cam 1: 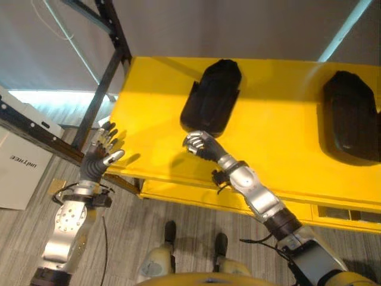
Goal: Move parts from the plastic box to the shelf.
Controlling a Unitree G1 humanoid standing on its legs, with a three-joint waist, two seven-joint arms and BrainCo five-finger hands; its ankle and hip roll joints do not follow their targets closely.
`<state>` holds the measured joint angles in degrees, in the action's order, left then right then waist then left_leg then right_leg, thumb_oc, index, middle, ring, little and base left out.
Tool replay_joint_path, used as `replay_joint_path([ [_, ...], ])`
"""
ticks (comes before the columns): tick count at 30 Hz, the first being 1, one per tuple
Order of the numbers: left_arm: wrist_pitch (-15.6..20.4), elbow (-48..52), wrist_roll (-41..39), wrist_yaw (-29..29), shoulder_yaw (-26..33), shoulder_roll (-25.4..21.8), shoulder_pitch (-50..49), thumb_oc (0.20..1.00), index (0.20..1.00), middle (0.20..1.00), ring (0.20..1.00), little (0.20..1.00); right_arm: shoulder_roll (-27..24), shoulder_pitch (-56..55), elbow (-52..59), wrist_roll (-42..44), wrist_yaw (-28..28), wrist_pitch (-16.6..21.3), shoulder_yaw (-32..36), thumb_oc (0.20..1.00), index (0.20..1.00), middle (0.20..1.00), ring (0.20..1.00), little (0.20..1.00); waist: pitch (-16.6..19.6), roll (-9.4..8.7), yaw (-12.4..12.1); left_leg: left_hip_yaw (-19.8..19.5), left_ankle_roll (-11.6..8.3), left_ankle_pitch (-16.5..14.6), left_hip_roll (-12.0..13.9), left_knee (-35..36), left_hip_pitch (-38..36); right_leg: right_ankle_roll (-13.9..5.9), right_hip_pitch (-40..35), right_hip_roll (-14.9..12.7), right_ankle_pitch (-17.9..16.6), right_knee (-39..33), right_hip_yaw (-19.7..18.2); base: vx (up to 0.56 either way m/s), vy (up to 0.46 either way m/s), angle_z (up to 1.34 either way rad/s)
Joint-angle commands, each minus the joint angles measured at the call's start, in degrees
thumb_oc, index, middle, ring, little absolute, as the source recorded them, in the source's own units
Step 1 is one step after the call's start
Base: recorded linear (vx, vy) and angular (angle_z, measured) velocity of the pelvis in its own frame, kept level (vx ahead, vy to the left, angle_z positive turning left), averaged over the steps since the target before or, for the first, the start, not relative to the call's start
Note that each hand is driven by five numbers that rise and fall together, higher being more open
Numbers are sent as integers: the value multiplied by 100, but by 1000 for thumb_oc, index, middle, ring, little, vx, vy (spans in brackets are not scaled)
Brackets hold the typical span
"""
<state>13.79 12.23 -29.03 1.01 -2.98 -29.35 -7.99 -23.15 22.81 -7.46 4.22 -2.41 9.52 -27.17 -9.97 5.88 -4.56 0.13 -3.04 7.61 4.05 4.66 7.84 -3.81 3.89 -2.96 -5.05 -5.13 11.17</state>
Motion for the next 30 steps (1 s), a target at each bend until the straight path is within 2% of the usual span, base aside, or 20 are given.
replay_joint_path([
  [1,282,65,174,-42,70,-253,225,1000,1000,1000,1000,1000,-102,-63,836,506,-507,276,-74,200,200,200,200,200,-27,-405,80,159,-22,-884,43,34,-581,-320,-594,-375,944,13,-295,7,18,-4],
  [2,282,66,174,-43,67,-250,221,1000,1000,1000,1000,1000,-114,-78,858,517,-518,265,-66,200,200,200,200,200,-26,-402,78,159,-21,-886,42,34,-585,-320,-598,-376,946,13,-295,7,19,-7],
  [4,290,103,198,-148,98,-241,241,1000,1000,1000,1000,1000,-321,-416,1550,1379,-1121,281,-101,200,200,200,200,200,38,-464,166,194,-21,-929,46,34,-685,-325,-664,-379,952,13,-327,12,13,-9],
  [5,291,103,197,-150,94,-239,239,1000,1000,1000,1000,1000,-333,-429,1569,1395,-1133,271,-91,200,200,200,200,200,36,-462,163,195,-20,-931,45,34,-691,-325,-670,-380,954,13,-328,5,7,-9],
  [6,311,105,154,-272,73,-246,299,1000,1000,1000,1000,1000,-466,-676,1962,2273,-1681,102,-191,200,200,200,200,200,107,-522,223,233,-26,-958,53,34,-763,-336,-720,-392,949,13,-344,1,7,-13],
  [7,313,103,152,-275,69,-243,298,1000,1000,1000,1000,1000,-480,-689,1982,2292,-1693,89,-179,200,200,200,200,200,106,-518,219,234,-26,-960,52,34,-768,-337,-725,-393,951,13,-345,7,9,-10],
  [8,335,65,120,-303,73,-243,319,1000,1000,1000,1000,1000,-545,-818,2129,2674,-1861,18,-183,200,200,200,200,200,145,-548,251,254,-27,-979,51,34,-810,-341,-751,-396,945,13,-352,-7,24,-10],
  [9,360,-1,41,-341,65,-226,396,1000,1000,1000,1000,1000,-673,-997,2311,3489,-2238,-233,-166,200,200,200,200,200,217,-596,313,319,-31,-1009,61,34,-916,-356,-816,-400,937,13,-391,-7,28,-6],
  [10,400,-31,2,-384,62,-231,458,1000,1000,1000,1000,1000,-856,-1020,2537,3790,-2409,-296,-125,200,200,200,200,200,270,-632,351,357,-34,-1034,69,34,-983,-362,-857,-401,935,13,-424,-15,35,-8],
  [14,441,4,-114,-419,71,-120,601,1000,1000,1000,1000,1000,-1221,-1261,3076,4893,-2694,-425,520,200,200,200,200,200,513,-734,567,578,-19,-1106,94,34,-1250,-386,-963,-404,912,41,-614,5,31,-26],
  [16,440,1,-114,-427,76,-75,604,1000,1000,1000,1000,1000,-1184,-1401,3243,5011,-2684,-363,792,200,200,200,200,200,567,-743,594,629,-12,-1126,102,34,-1307,-383,-979,-400,919,60,-668,11,30,-38],
  [17,450,14,-109,-452,167,49,553,1000,1000,1000,1000,1000,-950,-1671,3322,5127,-2584,-134,1482,200,200,200,200,200,698,-748,732,757,11,-1176,128,19,-1423,-388,-982,-397,923,109,-782,28,45,-55],
  [18,449,19,-107,-472,207,98,512,1000,1000,1000,1000,1000,-778,-1833,3346,5079,-2463,-25,1763,200,200,200,200,200,752,-743,759,814,19,-1204,135,17,-1478,-385,-991,-396,931,124,-832,28,44,-37],
  [19,449,19,-107,-472,207,98,512,1000,1000,1000,1000,1000,-778,-1833,3346,5079,-2463,-25,1763,200,200,200,200,200,752,-743,759,814,19,-1204,135,17,-1478,-385,-991,-396,931,124,-832,38,46,-50],
  [20,452,53,-72,-500,313,193,415,1000,1000,1000,1000,1000,-460,-2144,3303,4668,-2087,282,2357,1000,1000,1000,1000,1000,858,-734,868,901,45,-1264,142,18,-1589,-386,-1015,-392,929,140,-917,51,49,-35],
  [23,455,99,-14,-507,374,285,323,1000,1000,1000,1000,1000,-154,-2347,3241,4131,-1689,491,2775,1000,1000,1000,1000,1000,960,-709,978,979,79,-1319,142,26,-1690,-391,-1032,-394,917,145,-1023,31,52,-25],
  [25,484,180,105,-473,394,364,253,1000,1000,1000,1000,1000,111,-2550,3050,3254,-1149,681,3029,1000,1000,1000,1000,1000,1026,-681,1087,1070,145,-1378,116,23,-1777,-393,-1007,-393,898,173,-1167,-3,55,-30],
  [27,524,247,269,-413,407,370,198,1000,1000,1000,1000,1000,182,-2687,2965,2607,-875,760,3142,1000,1000,1000,1000,1000,1023,-665,1150,1123,199,-1418,98,2,-1824,-393,-969,-399,900,238,-1268,-9,34,-20],
  [28,524,248,269,-412,407,370,198,1000,1000,1000,1000,1000,182,-2689,2967,2605,-874,759,3142,1000,1000,1000,1000,1000,1023,-665,1147,1126,199,-1419,98,2,-1826,-393,-968,-398,900,239,-1271,0,32,-24],
  [30,566,287,545,-316,411,338,121,1000,1000,1000,1000,1000,159,-2957,2892,1719,-510,865,3337,1000,1000,1000,1000,1000,1006,-671,1194,1137,243,-1460,78,-7,-1895,-389,-975,-392,937,347,-1337,-3,29,-17],
])
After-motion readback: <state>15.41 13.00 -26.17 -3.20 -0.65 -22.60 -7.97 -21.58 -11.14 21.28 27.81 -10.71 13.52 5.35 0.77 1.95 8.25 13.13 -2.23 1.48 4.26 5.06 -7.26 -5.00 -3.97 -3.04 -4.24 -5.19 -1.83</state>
